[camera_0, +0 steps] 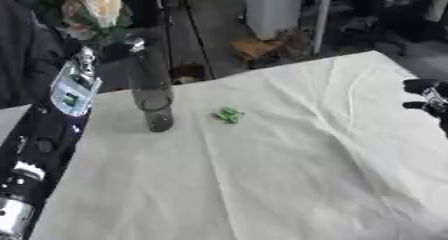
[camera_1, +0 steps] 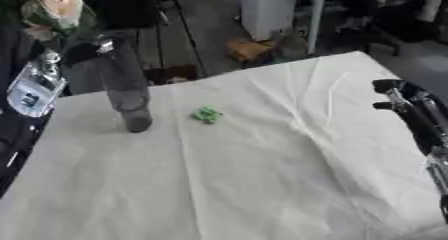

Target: Arrange flowers into the vase.

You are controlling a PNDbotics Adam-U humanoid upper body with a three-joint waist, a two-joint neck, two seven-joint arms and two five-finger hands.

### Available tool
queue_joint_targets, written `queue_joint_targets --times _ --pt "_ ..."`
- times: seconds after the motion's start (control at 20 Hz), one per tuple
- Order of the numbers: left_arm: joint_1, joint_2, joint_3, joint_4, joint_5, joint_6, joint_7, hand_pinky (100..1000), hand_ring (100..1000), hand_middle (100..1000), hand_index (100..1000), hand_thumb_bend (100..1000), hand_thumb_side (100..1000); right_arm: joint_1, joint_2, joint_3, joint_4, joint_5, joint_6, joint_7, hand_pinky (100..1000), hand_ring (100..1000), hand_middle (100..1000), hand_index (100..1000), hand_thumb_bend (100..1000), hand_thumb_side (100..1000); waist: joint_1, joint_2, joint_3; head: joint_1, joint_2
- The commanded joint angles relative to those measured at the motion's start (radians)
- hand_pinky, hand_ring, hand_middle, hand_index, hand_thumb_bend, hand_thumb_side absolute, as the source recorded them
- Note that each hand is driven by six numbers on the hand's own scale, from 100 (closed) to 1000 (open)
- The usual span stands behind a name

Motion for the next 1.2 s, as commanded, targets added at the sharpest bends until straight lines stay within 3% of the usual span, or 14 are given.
queue_joint_targets --times 0.05,0.75,1.2 --pt "-0.014 0.035 -0.008 -0.030 0.026 -0.006 0.010 962 935 912 866 1000 581 -0.010 -0.030 -0.009 -0.010 0.001 0.000 -0.004 751 885 802 768 100 676 -0.008 -0.011 0.002 -0.002 0.007" --pt "0.041 0.080 -0.049 -0.144 0.111 -0.033 -0.019 969 937 908 861 1000 577 -0.006 -0.027 -0.011 -0.009 -0.001 -0.001 -0.006 751 885 802 769 100 677 -0.014 -0.009 0.019 -0.006 0.011" --pt "0.145 0.142 -0.104 -0.342 0.257 -0.069 -0.041 967 934 901 854 1000 573 -0.007 -0.026 -0.013 -0.009 -0.002 -0.003 -0.008 751 885 801 769 100 677 -0.023 -0.004 0.025 -0.010 0.007"
